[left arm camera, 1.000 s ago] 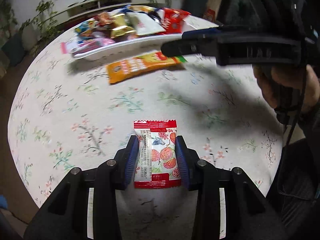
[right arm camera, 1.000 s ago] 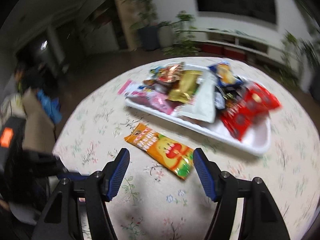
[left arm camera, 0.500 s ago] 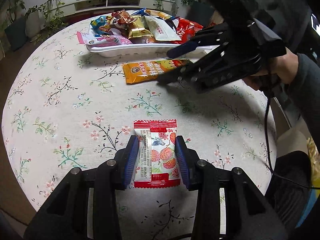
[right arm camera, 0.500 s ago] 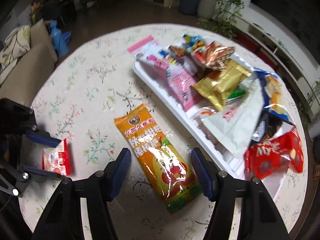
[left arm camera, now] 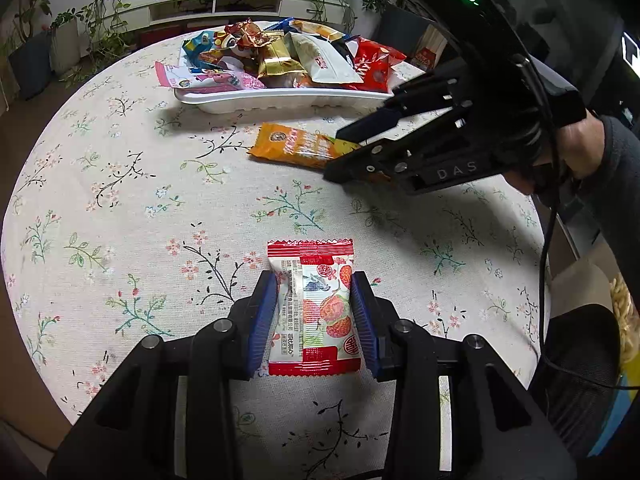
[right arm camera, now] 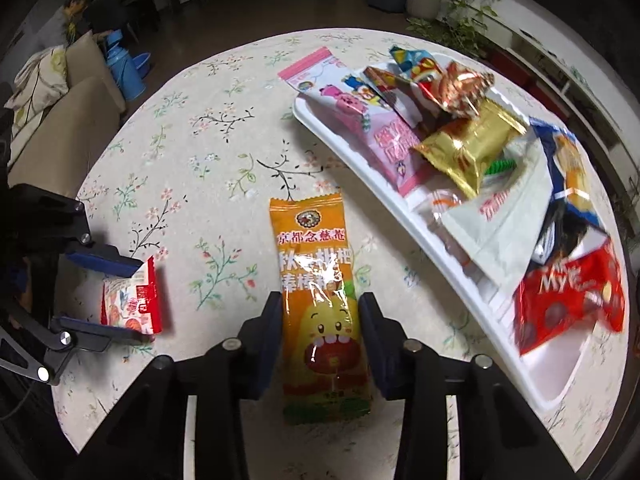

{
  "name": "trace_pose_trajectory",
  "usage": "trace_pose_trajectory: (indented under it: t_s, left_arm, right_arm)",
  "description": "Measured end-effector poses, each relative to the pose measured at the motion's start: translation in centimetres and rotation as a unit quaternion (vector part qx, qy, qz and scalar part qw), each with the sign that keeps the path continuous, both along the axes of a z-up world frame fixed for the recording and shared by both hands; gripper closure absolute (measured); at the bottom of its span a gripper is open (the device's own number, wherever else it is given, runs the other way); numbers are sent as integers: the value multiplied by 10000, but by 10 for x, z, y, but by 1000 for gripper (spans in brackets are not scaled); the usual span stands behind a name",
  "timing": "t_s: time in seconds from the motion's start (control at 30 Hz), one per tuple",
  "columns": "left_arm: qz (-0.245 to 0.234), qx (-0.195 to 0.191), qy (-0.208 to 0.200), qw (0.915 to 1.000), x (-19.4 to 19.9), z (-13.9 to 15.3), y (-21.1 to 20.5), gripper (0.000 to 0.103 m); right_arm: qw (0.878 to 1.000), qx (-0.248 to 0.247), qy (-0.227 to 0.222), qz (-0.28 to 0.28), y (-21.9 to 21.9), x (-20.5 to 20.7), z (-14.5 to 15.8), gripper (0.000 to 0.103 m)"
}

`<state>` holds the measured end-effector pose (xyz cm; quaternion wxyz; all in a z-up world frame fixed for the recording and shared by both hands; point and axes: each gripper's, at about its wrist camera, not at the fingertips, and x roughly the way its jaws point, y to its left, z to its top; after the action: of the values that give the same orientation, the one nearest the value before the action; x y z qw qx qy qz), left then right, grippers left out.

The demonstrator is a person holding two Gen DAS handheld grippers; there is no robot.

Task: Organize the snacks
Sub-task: 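Close the right tool on the orange bar and lift it, then grasp and lift the red packet with the left tool while the right tool holds the orange bar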

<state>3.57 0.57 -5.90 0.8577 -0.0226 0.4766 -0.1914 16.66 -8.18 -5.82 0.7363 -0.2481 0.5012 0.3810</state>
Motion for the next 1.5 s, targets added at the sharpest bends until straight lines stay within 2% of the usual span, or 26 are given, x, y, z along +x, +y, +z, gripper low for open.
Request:
trace_pose_trajectory:
  t_s: [0.2, 0.43, 0.57, 0.7, 0.83, 0.9, 0.97, 1.1, 1.17, 1.23, 1.27, 1.33, 1.37, 1.4, 1.43, 1.47, 1.5]
  left_arm:
    - [23, -43, -4, 10000, 0, 0, 1, 67]
    - [100, -87, -40, 9999, -1, 1, 4, 67]
    - [157, -262, -86, 9995, -2, 4, 8, 67]
    - [254, -404, -169, 9987, 0, 11, 13, 67]
    - [349, -651, -256, 9969, 3, 27, 19, 68]
    - [381, -704, -342, 9962, 10, 37, 21, 72]
    - [395, -706, -406, 9959, 20, 48, 24, 72]
    - [435, -571, -617, 9955, 50, 70, 29, 72]
    - [445, -442, -573, 9964, 61, 71, 32, 74]
    - [211, -214, -287, 9991, 68, 67, 27, 74]
    - [166, 29, -196, 9997, 67, 65, 24, 74]
    - [226, 339, -220, 9989, 61, 64, 21, 74]
    - [290, 316, -172, 9989, 59, 61, 19, 70]
    - [419, 325, -133, 9985, 59, 58, 16, 61]
    - [557, 419, -80, 9975, 59, 54, 11, 39]
    - [628, 439, -53, 9970, 59, 52, 8, 35]
    - [659, 398, -12, 9970, 59, 50, -1, 35]
  right_arm:
    - [9987, 256, -69, -441, -16, -11, 1, 78]
    - [9931, 489, -202, -1050, -37, -37, 4, 81]
    - [9812, 1050, -38, -1619, -62, -51, 9, 81]
    - [9704, 1408, -96, -1961, -79, -60, 24, 81]
    - [9550, 1903, -149, -2270, -95, -61, 45, 81]
    - [9489, 2027, -149, -2413, -100, -58, 52, 81]
    - [9423, 2108, -186, -2595, -105, -54, 60, 81]
    - [9337, 2221, -228, -2801, -112, -39, 74, 81]
    - [9325, 2224, -299, -2828, -112, -33, 81, 81]
    - [9320, 2259, -330, -2814, -111, -30, 86, 81]
    - [9321, 2287, -335, -2788, -111, -31, 87, 81]
    - [9339, 2272, -370, -2737, -109, -32, 84, 81]
    - [9348, 2220, -384, -2745, -106, -32, 80, 81]
    - [9348, 2188, -356, -2776, -104, -31, 75, 81]
    - [9332, 2198, -279, -2829, -100, -30, 67, 81]
    - [9323, 2204, -217, -2858, -98, -28, 62, 81]
    - [9333, 2145, -199, -2873, -95, -29, 57, 81]
